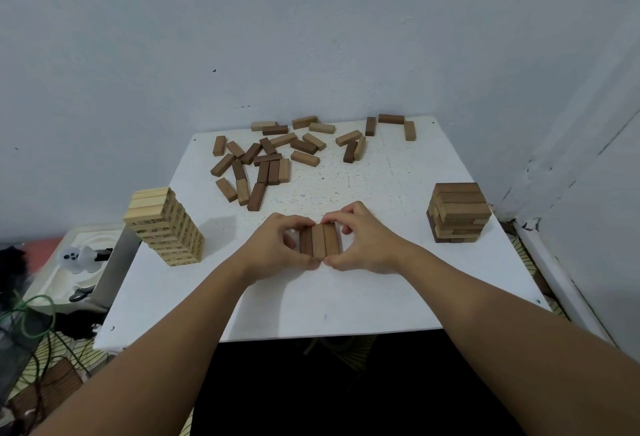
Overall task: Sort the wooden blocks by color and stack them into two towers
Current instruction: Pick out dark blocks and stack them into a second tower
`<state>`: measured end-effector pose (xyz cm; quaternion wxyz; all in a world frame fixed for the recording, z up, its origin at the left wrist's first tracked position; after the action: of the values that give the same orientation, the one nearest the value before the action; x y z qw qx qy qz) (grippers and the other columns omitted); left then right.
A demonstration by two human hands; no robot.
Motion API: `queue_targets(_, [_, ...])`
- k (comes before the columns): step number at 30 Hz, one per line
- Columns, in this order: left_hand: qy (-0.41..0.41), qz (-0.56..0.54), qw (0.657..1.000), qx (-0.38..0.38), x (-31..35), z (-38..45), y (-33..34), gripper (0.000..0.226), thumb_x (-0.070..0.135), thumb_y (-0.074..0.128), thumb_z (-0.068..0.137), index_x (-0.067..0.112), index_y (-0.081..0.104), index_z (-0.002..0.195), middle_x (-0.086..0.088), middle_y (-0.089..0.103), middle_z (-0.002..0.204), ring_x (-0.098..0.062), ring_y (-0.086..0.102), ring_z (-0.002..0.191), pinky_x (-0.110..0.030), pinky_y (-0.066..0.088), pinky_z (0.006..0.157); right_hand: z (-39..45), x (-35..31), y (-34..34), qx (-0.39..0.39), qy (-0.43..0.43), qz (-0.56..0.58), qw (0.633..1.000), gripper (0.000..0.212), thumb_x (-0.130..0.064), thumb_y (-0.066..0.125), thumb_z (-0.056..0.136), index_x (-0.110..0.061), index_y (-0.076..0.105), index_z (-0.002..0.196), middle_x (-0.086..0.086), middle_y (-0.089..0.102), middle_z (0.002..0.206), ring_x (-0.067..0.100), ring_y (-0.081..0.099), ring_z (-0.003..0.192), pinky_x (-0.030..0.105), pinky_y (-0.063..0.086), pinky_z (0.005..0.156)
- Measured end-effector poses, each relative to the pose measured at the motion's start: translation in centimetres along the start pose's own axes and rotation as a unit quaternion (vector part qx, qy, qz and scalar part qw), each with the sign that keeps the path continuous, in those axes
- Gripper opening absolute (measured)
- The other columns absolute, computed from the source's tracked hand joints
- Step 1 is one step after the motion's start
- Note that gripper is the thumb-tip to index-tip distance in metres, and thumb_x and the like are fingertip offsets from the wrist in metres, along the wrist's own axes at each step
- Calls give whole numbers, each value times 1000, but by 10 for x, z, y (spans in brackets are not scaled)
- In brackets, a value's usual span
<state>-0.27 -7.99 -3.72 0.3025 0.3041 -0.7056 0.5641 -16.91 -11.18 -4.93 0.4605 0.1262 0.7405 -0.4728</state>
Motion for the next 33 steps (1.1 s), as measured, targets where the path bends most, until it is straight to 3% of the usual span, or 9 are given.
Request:
queue_targets(3, [12, 0, 1000, 13, 9, -2, -8, 75, 41, 100, 61, 40, 66, 128, 14, 53, 125, -15, 57, 103, -30, 52, 89, -2, -15, -9, 0, -13, -3, 1000, 67, -33, 85, 76, -44, 54, 134, -16, 37, 122, 7, 48, 107, 26, 55, 83])
queue_targets(5, [24, 7, 1000, 18, 20, -2, -15, 75, 40, 99, 64, 38, 65, 130, 14, 54, 126, -14, 56, 107, -35, 53, 93, -2, -28, -22, 6, -31, -42, 999, 69, -33, 85, 76, -40, 54, 137, -11, 38, 125, 6, 48, 105, 25, 49, 89])
queue_targets(8, [48, 16, 998, 27, 43, 1, -22, 72, 34, 97, 68, 39, 64, 132, 14, 56, 128, -11, 55, 109, -40, 54, 97, -5, -43, -47, 37, -53, -123, 990, 73, -41, 84, 75, -38, 52, 140, -9, 38, 130, 11, 37, 117, 29, 37, 98])
queue_targets(11, [75, 16, 996, 44, 73, 5, -24, 70, 30, 96, 69, 39, 65, 131, 18, 58, 125, -8, 55, 108, -33, 51, 92, -18, -55, -81, 103, -71, -209, 970, 71, -49, 81, 72, -43, 53, 137, -12, 34, 137, 18, 23, 125, 31, 21, 104])
queue_targets(14, [107, 33, 993, 46, 107, 13, -15, 69, 32, 95, 70, 40, 65, 131, 19, 58, 122, -7, 54, 107, -27, 48, 87, -36, -54, -114, 140, -69, -234, 960, 70, -54, 81, 72, -48, 54, 136, -14, 29, 145, 13, 14, 132, 32, 8, 113])
queue_targets(18, [128, 52, 990, 35, 146, 29, 12, 71, 36, 95, 68, 40, 65, 132, 19, 58, 122, -6, 54, 107, -28, 49, 91, -59, -29, -152, 152, -28, -244, 957, 71, -58, 79, 71, -53, 51, 136, -14, 27, 151, 9, 8, 140, 47, -3, 123])
queue_targets(21, [141, 58, 988, 20, 172, 43, 37, 71, 38, 95, 67, 39, 66, 131, 22, 58, 118, -8, 54, 107, -29, 50, 92, -76, -5, -177, 153, 8, -233, 960, 72, -62, 73, 66, -57, 49, 134, -13, 28, 152, 19, 13, 146, 51, -3, 123])
queue_targets(27, [148, 69, 986, -20, 203, 65, 80, 71, 45, 93, 64, 42, 65, 129, 18, 60, 123, -8, 54, 110, -28, 48, 91, -98, 38, -209, 137, 63, -221, 963, 73, -65, 71, 66, -60, 45, 134, -12, 31, 149, 21, 20, 144, 55, 2, 122])
queue_targets(33, [128, 89, 987, -43, 212, 73, 103, 77, 56, 87, 55, 43, 65, 127, 18, 59, 125, -8, 54, 114, -42, 47, 105, -107, 57, -220, 116, 80, -205, 969, 70, -59, 78, 73, -60, 45, 135, -12, 31, 150, 22, 23, 142, 51, 5, 120])
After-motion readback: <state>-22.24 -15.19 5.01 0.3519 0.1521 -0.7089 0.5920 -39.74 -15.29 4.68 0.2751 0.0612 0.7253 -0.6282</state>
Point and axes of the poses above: each hand's wrist, its own z-axis towards the middle knuckle, its own y-axis out of the palm, x = y × z, the point moved 9 cm from there along z, towards the middle knuckle
